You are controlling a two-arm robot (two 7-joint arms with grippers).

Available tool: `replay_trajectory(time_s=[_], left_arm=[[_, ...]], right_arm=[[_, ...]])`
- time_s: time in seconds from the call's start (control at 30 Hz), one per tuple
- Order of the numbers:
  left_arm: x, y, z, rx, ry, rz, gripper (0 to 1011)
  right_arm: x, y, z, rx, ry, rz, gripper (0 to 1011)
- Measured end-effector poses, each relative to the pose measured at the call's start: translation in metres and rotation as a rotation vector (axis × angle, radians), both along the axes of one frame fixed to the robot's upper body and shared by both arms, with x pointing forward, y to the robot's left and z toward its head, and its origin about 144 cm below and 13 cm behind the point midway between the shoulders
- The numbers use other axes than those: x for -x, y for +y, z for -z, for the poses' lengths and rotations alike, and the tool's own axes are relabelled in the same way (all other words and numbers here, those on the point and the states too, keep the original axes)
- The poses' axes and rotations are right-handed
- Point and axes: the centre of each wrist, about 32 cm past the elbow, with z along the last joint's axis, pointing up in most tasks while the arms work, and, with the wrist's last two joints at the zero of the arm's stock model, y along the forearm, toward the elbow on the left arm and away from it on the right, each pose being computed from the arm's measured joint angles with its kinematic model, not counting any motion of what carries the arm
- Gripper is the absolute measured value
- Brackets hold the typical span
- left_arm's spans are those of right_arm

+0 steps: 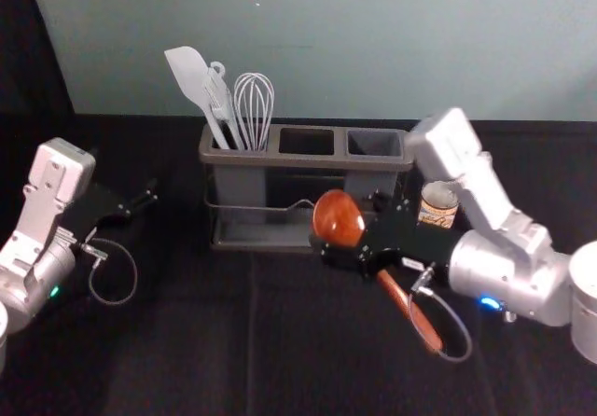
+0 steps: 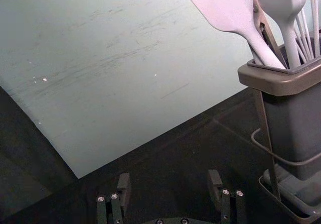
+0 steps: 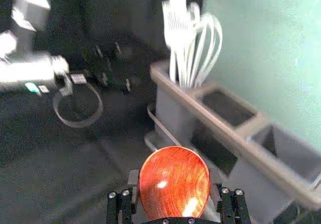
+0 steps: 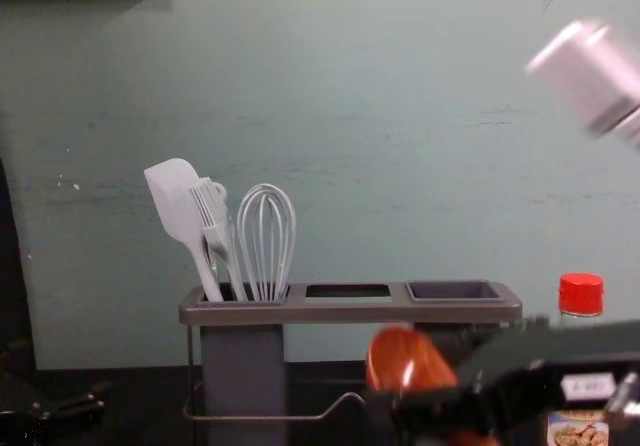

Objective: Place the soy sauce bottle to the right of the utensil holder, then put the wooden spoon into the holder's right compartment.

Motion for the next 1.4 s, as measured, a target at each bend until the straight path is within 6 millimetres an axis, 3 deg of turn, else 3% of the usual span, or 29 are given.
replay_trajectory(time_s=[0.37,0.63,0.9,1.4], left_arm=[[0.0,0.0,0.0,0.0,0.0,0.0,1005],[0.0,0.0,0.0,0.0,0.0,0.0,1005],[0.0,0.0,0.0,0.0,0.0,0.0,1005],[0.0,0.0,0.0,0.0,0.0,0.0,1005]], right_arm=[[-0.005,-0.04,0.002,-0.245,-0.215,-0.155,838],[-0.029,-0.057,-0.011,-0.347,-0.31,-0.228,838],[-0.047,-0.054,-0.035,-0.352,-0.326,-0.212,838],[-0.09,-0.028,-0.066,-0.341,-0.319,-0.143,837]])
